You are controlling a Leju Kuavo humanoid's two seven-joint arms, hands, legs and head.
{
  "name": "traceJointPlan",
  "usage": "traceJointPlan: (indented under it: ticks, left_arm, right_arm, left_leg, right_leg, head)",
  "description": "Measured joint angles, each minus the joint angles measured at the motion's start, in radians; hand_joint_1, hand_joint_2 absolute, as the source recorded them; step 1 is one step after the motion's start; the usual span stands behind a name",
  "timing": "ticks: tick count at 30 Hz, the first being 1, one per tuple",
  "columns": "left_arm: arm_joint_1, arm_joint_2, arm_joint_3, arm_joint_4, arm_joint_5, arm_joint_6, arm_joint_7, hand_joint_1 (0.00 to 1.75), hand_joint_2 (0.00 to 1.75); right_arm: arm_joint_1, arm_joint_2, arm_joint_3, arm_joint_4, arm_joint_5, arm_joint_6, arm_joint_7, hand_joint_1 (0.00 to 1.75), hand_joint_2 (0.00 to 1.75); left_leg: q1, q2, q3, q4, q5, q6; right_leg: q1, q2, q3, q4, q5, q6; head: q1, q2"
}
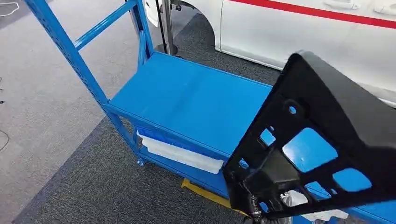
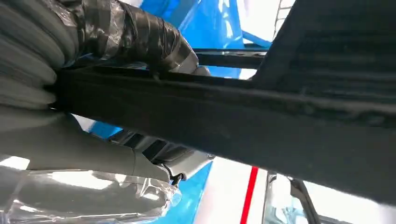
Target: Take the parts from the cabinet and place them on the table.
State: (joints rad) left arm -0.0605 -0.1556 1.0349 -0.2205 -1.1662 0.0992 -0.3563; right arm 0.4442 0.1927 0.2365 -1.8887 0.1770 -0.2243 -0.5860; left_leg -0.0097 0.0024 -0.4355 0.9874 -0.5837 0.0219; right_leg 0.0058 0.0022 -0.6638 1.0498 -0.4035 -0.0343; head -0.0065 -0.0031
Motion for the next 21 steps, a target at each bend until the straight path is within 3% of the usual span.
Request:
traceJointPlan:
  ticks: [1,4,5,6,7,8,9,10,11,12,13,14,15,16,17,19,20,21]
  left_arm:
    - [0.0,0.002,0.0,0.0,0.0,-0.002,0.001,0.0,1.75]
    - [0.002,0.004,0.003,0.0,0.0,-0.003,0.003,0.0,1.75]
    - [0.003,0.004,0.004,0.0,0.0,-0.003,0.003,0.0,1.75]
    - [0.002,0.004,0.005,0.0,0.0,-0.003,0.003,0.0,1.75]
    - [0.002,0.005,0.005,0.0,-0.001,-0.003,0.003,0.0,1.75]
    - [0.002,0.005,0.006,0.0,-0.002,-0.003,0.003,0.0,1.75]
    - [0.003,0.005,0.008,0.0,-0.003,-0.003,0.003,0.0,1.75]
    - [0.003,0.005,0.008,0.0,-0.005,-0.003,0.003,0.0,1.75]
    - [0.003,0.006,0.009,0.0,-0.005,-0.003,0.003,0.0,1.75]
    - [0.003,0.006,0.009,0.0,-0.005,-0.002,0.003,0.0,1.75]
    - [0.003,0.005,0.01,0.0,-0.005,-0.002,0.003,0.0,1.75]
    - [0.003,0.005,0.011,0.0,-0.005,-0.002,0.003,0.0,1.75]
    - [0.003,0.006,0.012,-0.001,-0.005,-0.002,0.002,0.0,1.75]
    - [0.009,0.008,0.014,-0.002,-0.005,-0.002,0.001,0.0,1.75]
    - [0.01,0.008,0.017,-0.002,-0.005,-0.002,0.002,0.0,1.75]
    - [0.008,0.008,0.022,-0.002,-0.002,-0.002,0.002,0.0,1.75]
    - [0.008,0.008,0.024,-0.002,-0.001,-0.003,0.002,0.0,1.75]
    - [0.007,0.008,0.024,-0.002,0.0,-0.003,0.002,0.0,1.75]
  right_arm:
    - [0.004,0.003,-0.003,0.001,0.0,0.003,-0.002,1.75,1.75]
    - [0.008,0.008,-0.007,0.001,-0.003,0.006,-0.004,1.75,1.75]
    - [0.011,0.01,-0.009,0.001,-0.004,0.006,-0.007,1.75,1.75]
    - [0.016,0.012,-0.015,0.002,-0.012,0.012,-0.011,1.75,1.75]
    - [0.018,0.015,-0.022,0.002,-0.021,0.023,-0.013,1.75,1.75]
    - [0.02,0.017,-0.032,0.003,-0.032,0.038,-0.015,1.75,1.75]
    - [0.023,0.022,-0.04,0.005,-0.041,0.052,-0.017,1.75,1.75]
    - [0.025,0.025,-0.047,0.006,-0.047,0.06,-0.018,1.75,1.75]
    - [0.027,0.029,-0.052,0.008,-0.05,0.064,-0.018,1.75,1.75]
    - [0.028,0.031,-0.056,0.01,-0.052,0.067,-0.019,1.75,1.75]
    - [0.029,0.033,-0.059,0.01,-0.053,0.07,-0.019,1.75,1.75]
    - [0.03,0.035,-0.063,0.01,-0.054,0.071,-0.019,1.75,1.75]
    - [0.029,0.038,-0.064,0.01,-0.06,0.076,-0.022,1.75,1.75]
    - [0.026,0.042,-0.066,0.01,-0.07,0.085,-0.025,1.75,1.75]
    - [0.03,0.049,-0.069,0.01,-0.078,0.093,-0.028,1.75,1.75]
    - [0.036,0.064,-0.089,0.009,-0.091,0.108,-0.036,1.75,1.75]
    - [0.039,0.072,-0.101,0.009,-0.093,0.113,-0.038,1.75,1.75]
    - [0.044,0.081,-0.113,0.009,-0.093,0.121,-0.042,1.75,1.75]
  left_leg:
    - [-0.004,0.001,-0.007,0.0,0.023,0.002]
    - [-0.01,0.002,-0.012,-0.003,0.042,0.017]
    - [0.0,0.006,-0.017,-0.021,0.069,0.022]
    - [0.0,0.012,-0.028,-0.023,0.081,0.026]
    - [0.0,0.012,-0.042,-0.023,0.093,0.034]
    - [0.0,0.013,-0.057,-0.023,0.103,0.033]
    - [0.0,0.015,-0.071,-0.022,0.113,0.032]
    - [0.0,0.018,-0.087,-0.019,0.124,0.03]
    - [0.001,0.021,-0.101,-0.016,0.135,0.027]
    - [0.002,0.022,-0.118,-0.011,0.144,0.022]
    - [0.004,0.023,-0.136,-0.004,0.151,0.017]
    - [0.007,0.036,-0.15,0.005,0.153,0.014]
    - [0.003,0.037,-0.157,0.017,0.154,0.01]
    - [0.004,0.039,-0.164,0.028,0.154,0.002]
    - [0.004,0.048,-0.16,0.03,0.155,-0.005]
    - [0.013,0.064,-0.159,0.028,0.164,-0.021]
    - [0.014,0.07,-0.162,0.029,0.168,-0.03]
    - [0.019,0.05,-0.173,0.046,0.142,-0.036]
  right_leg:
    - [0.002,-0.001,0.001,-0.003,0.006,0.008]
    - [-0.008,-0.002,0.005,-0.018,0.034,0.026]
    - [-0.006,-0.001,0.0,-0.015,0.034,0.032]
    - [-0.009,0.0,-0.009,0.004,-0.014,0.035]
    - [-0.01,0.0,-0.023,0.051,-0.08,0.039]
    - [-0.014,0.0,-0.038,0.121,-0.145,0.045]
    - [-0.017,0.0,-0.052,0.193,-0.189,0.05]
    - [-0.02,-0.001,-0.06,0.256,-0.205,0.056]
    - [-0.025,-0.001,-0.05,0.28,-0.188,0.06]
    - [-0.03,-0.001,-0.02,0.26,-0.152,0.065]
    - [-0.035,-0.002,0.031,0.203,-0.115,0.068]
    - [-0.039,-0.013,0.096,0.12,-0.097,0.074]
    - [-0.041,-0.049,0.162,0.028,-0.117,0.08]
    - [-0.023,-0.066,0.196,-0.035,-0.151,0.072]
    - [-0.022,-0.059,0.187,-0.032,-0.149,0.051]
    - [-0.014,-0.042,0.179,-0.029,-0.144,0.032]
    - [-0.014,-0.034,0.175,-0.037,-0.131,0.017]
    - [-0.016,-0.029,0.167,-0.038,-0.121,0.007]
  head:
    - [0.001,0.0]
    - [0.0,0.0]
    - [0.0,0.0]
    - [0.0,0.0]
    - [0.0,0.0]
    - [0.0,0.0]
    - [0.0,0.0]
    - [0.0,0.0]
    - [0.0,0.0]
    - [0.0,0.0]
    - [0.0,0.0]
    - [0.0,0.0]
    - [0.0,0.0]
    - [0.001,0.0]
    - [-0.003,0.0]
    - [-0.002,0.0]
    - [-0.002,0.0]
    - [-0.002,0.0]
